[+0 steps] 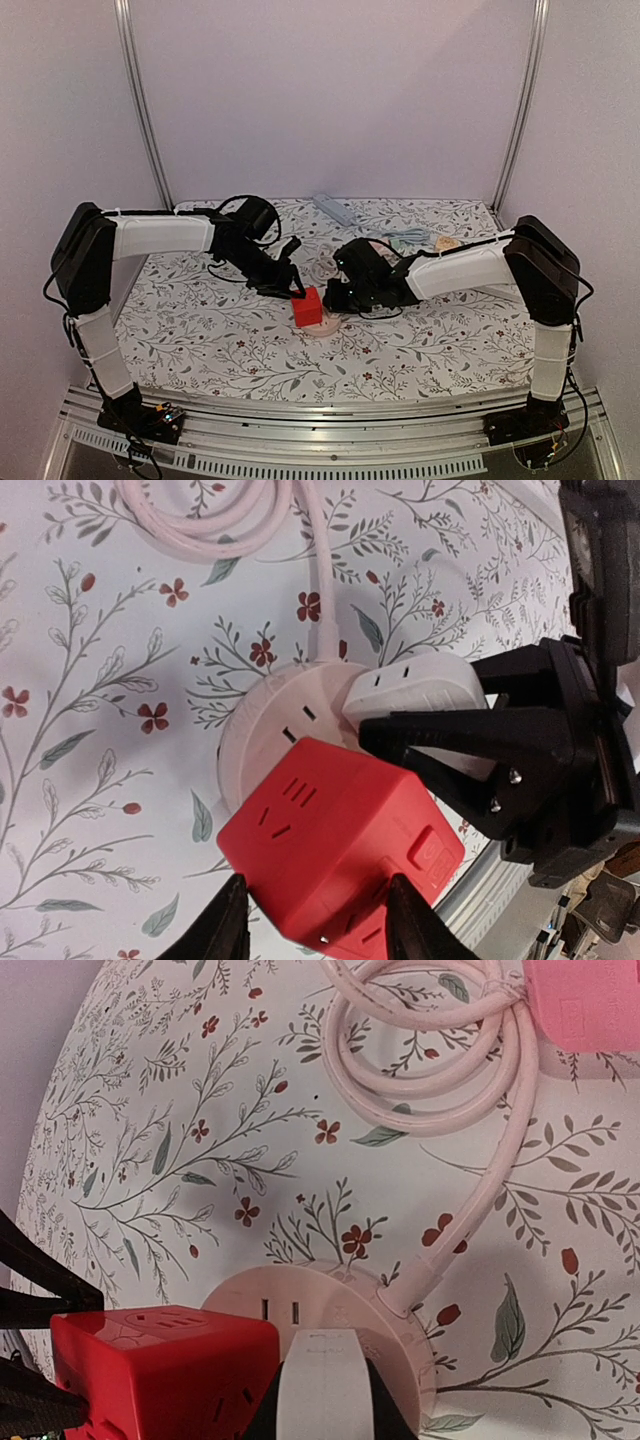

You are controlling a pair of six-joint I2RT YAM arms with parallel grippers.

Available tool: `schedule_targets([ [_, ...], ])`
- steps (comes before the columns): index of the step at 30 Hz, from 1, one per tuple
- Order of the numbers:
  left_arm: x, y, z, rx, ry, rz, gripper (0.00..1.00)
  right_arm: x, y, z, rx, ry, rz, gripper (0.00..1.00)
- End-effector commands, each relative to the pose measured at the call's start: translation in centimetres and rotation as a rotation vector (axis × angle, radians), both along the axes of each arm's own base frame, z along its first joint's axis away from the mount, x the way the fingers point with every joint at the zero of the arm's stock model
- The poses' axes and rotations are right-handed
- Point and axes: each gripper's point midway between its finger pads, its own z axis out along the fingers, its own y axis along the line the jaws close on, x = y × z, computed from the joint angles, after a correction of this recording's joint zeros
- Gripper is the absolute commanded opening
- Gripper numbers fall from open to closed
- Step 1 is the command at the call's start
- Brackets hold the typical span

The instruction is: Pull the plug off the socket

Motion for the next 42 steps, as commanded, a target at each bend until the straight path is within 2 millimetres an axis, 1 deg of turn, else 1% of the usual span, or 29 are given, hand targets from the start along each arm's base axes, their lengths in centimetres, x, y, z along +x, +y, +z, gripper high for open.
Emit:
schedule_targets([
  [1, -1.0, 1.2, -3.1, 0.109, 0.050, 0.002, 0.44, -0.2, -0.3, 0.5, 0.040, 0.031, -0.009, 0.00],
  [6, -1.0, 1.2, -3.1, 0.111, 0.049, 0.001, 0.44, -0.2, -0.5, 0.8, 0.023, 0.007, -0.009, 0.00],
  [10, -1.0, 1.1, -3.2, 0.112, 0.051, 0.001, 0.44, -0.5, -0.2, 1.2, -0.001, -0.025, 0.010, 0.00],
  [17, -1.0, 1.2, -3.3, 0.116, 0.050, 0.000, 0.44, -1.5, 0.2, 1.0, -0.124, -0.082, 0.050, 0.00],
  [21, -1.1, 1.3, -3.4, 0.120, 0.054, 0.000, 0.44, -1.7, -0.2, 1.1, -0.175, -0.101, 0.048, 0.00],
  [26, -1.0, 1.2, -3.4, 0.120, 0.053, 0.000, 0.44, -1.4, -0.6, 1.6, -0.207, -0.122, 0.039, 0.00],
  [34, -1.0, 1.3, -3.4, 0.122, 0.050, -0.001, 0.44, -1.3, -0.6, 1.8, -0.163, -0.089, 0.025, 0.00],
  [40, -1.1, 1.3, -3.5, 0.125, 0.053, -0.003, 0.44, -0.5, -0.9, 1.9, 0.005, -0.015, -0.009, 0.00],
  [42, -1.1, 1.3, -3.5, 0.125, 0.053, -0.003, 0.44, -0.4, -0.9, 1.9, 0.030, 0.000, -0.010, 0.00],
])
